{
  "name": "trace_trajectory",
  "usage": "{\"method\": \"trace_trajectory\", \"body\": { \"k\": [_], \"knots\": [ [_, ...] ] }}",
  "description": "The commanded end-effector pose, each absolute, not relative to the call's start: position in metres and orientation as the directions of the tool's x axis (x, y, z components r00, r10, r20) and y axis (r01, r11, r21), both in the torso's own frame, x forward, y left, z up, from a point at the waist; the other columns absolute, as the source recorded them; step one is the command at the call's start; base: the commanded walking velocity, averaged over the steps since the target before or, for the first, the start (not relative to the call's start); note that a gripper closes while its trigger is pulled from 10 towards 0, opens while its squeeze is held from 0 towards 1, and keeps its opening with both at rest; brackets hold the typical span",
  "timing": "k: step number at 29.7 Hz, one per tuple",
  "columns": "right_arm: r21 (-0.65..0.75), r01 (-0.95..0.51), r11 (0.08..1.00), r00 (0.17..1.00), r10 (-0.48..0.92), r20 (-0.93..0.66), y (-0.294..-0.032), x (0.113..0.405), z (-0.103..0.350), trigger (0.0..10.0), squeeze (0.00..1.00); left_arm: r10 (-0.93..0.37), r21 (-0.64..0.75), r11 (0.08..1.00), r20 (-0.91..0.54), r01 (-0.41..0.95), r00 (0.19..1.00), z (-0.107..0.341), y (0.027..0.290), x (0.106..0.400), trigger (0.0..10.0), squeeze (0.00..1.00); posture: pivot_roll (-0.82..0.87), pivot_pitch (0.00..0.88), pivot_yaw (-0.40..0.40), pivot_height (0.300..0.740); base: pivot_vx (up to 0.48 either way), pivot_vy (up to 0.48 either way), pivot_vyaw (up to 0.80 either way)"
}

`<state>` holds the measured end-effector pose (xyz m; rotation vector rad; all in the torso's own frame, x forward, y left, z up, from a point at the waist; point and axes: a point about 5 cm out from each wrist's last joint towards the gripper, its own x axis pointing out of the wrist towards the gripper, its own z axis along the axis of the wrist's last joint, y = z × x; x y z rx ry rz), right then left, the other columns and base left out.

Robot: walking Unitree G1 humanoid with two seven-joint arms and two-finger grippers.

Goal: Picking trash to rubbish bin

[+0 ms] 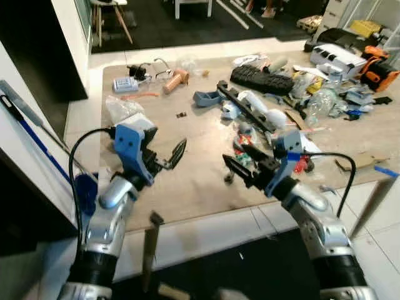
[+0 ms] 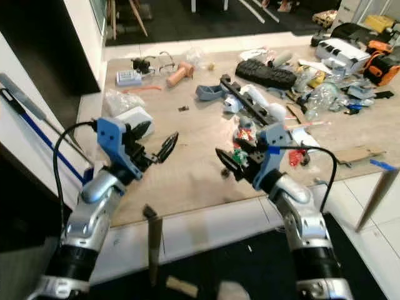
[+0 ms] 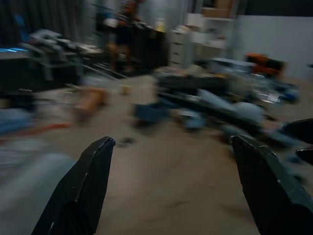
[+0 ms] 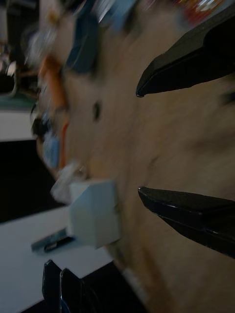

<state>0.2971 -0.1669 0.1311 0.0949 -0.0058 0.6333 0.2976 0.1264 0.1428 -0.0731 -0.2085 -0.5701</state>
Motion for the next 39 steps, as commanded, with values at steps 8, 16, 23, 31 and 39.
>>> {"method": "trace_trajectory", "body": {
  "k": [8,16,23,31,39],
  "knots": [
    [0.08,-0.603,0.794,0.798,0.601,0.047,-0.161,0.297,0.133,10.0,0.0,-0.517,-0.006,0.849,0.197,0.528,0.833,0.141,0.132,0.296,10.0,0.0,-0.09,0.0,-0.014,0.74,0.362,0.0,0.0],
    [0.08,-0.603,0.794,0.798,0.601,0.048,-0.161,0.297,0.133,10.0,0.0,-0.512,0.002,0.853,0.194,0.522,0.837,0.142,0.135,0.298,10.0,0.0,-0.09,0.0,-0.015,0.74,0.132,0.0,0.0],
    [0.081,-0.607,0.79,0.794,0.606,0.046,-0.162,0.296,0.132,10.0,0.0,-0.549,0.163,0.834,0.151,0.528,0.822,0.151,0.153,0.3,10.0,0.0,-0.09,0.0,-0.015,0.74,0.0,0.0,0.0],
    [0.088,-0.623,0.778,0.782,0.621,0.045,-0.161,0.295,0.131,10.0,0.0,-0.61,0.306,0.758,0.022,0.576,0.792,0.151,0.172,0.3,10.0,0.0,-0.09,0.0,-0.017,0.74,0.0,0.0,0.0],
    [0.037,-0.673,0.738,0.739,0.673,0.016,-0.162,0.291,0.133,10.0,0.0,-0.64,0.366,0.669,-0.159,0.647,0.752,0.142,0.167,0.305,10.0,0.0,-0.09,0.0,-0.017,0.74,0.0,0.0,0.0]
  ]
}}
